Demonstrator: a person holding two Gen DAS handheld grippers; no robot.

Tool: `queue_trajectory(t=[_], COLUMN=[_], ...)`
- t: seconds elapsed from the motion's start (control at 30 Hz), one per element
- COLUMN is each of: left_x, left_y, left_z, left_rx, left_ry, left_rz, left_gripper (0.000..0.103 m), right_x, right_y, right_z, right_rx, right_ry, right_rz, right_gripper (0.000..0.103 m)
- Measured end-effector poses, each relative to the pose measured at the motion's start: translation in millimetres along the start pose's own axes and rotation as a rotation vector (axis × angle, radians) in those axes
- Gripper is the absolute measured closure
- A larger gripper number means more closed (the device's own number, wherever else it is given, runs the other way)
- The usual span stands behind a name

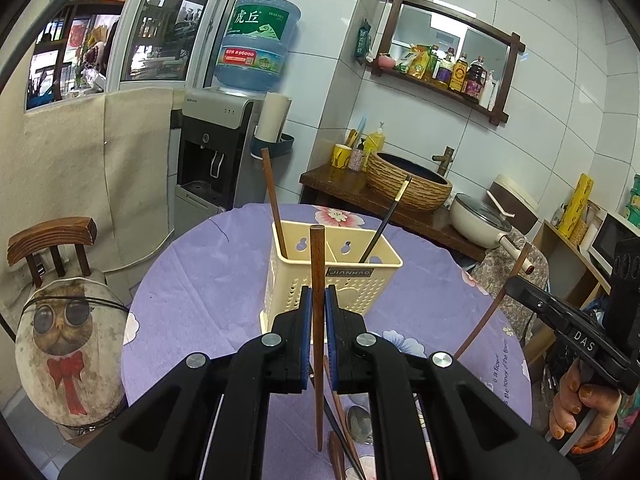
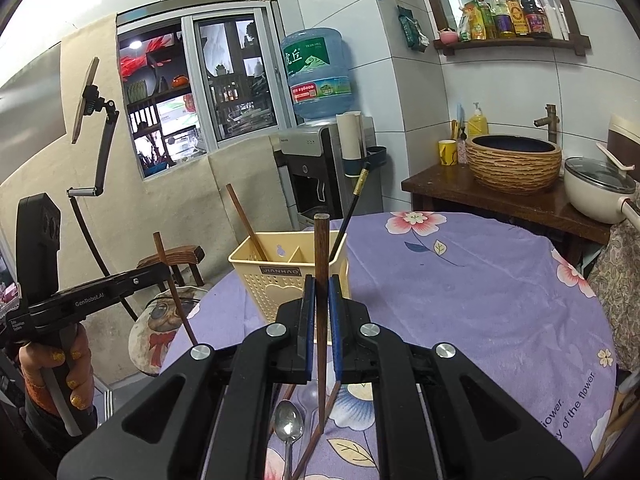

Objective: Organize utensils
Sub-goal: 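Lift both brown chopsticks and lower them upright into the caddy, then open both tools to release the brown chopsticks into the caddy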

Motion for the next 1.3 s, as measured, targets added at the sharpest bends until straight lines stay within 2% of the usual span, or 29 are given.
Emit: queue_trajectory(t=[0.23,0.33,0.53,0.63,0.77,0.87,1.0,1.3], left_x=[0.0,0.9,3.8,9.2,17.3,24.8,33.1,33.9], left_y=[6.2,13.1,23.2,24.4,16.3,-1.5,-29.4,-83.1], left_z=[25.5,49.0,114.1,147.5,170.6,168.7,148.1,90.7], left_rx=[-0.026,-0.058,-0.127,-0.162,-0.184,-0.171,-0.126,0.007], left_ry=[-0.016,-0.022,-0.023,-0.015,-0.006,0.012,0.027,0.054], left_rz=[-0.024,-0.033,-0.041,-0.010,0.054,0.086,0.109,0.098], left_gripper=[0.096,0.096,0.096,0.096,0.096,0.096,0.096,0.096], right_x=[18.5,29.4,60.8,77.4,86.3,80.9,66.7,40.3], right_y=[-0.3,0.8,-2.0,-6.2,-24.1,-46.2,-78.1,-121.1], right_z=[23.7,43.7,107.4,141.4,165.5,163.5,141.5,96.4], right_rx=[-0.003,-0.022,-0.082,-0.133,-0.171,-0.167,-0.116,-0.027], right_ry=[0.029,0.042,0.060,0.070,0.072,0.059,0.025,-0.022], right_rz=[0.038,0.055,0.084,0.081,0.049,0.020,0.000,-0.037], right_gripper=[0.096,0.096,0.096,0.096,0.096,0.096,0.096,0.096])
Point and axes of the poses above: each gripper's, at about its wrist camera, not at the fingertips, and y roughly against the way its jaws point, x to its left, z to its top, the point moved 3 cm from there along -y, roughly the way its jaws point, and after that the axes turned 13 degrees about -y, right-handed, at the moved point
